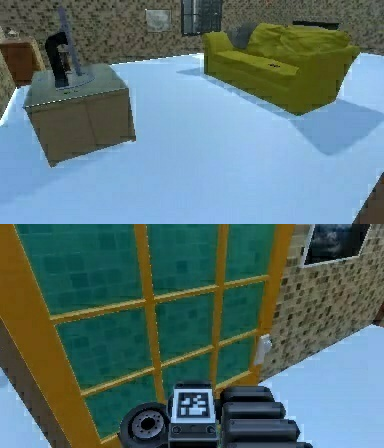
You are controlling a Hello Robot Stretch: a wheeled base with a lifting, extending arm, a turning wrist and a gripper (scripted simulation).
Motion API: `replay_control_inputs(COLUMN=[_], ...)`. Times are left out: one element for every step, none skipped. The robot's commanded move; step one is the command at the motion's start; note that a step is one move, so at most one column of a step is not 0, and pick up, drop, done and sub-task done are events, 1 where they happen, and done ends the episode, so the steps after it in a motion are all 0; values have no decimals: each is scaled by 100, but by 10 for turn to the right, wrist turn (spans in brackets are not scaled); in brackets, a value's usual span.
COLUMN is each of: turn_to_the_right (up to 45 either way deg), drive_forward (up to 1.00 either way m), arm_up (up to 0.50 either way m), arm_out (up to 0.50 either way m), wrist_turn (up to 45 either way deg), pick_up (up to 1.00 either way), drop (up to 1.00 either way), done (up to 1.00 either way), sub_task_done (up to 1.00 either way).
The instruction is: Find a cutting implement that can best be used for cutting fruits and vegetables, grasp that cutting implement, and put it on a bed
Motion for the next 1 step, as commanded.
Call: replay_control_inputs(turn_to_the_right=[-210], drive_forward=[0], arm_up=[0], arm_out=[0], wrist_turn=[0], pick_up=[0], drop=[0], done=[0], sub_task_done=[0])
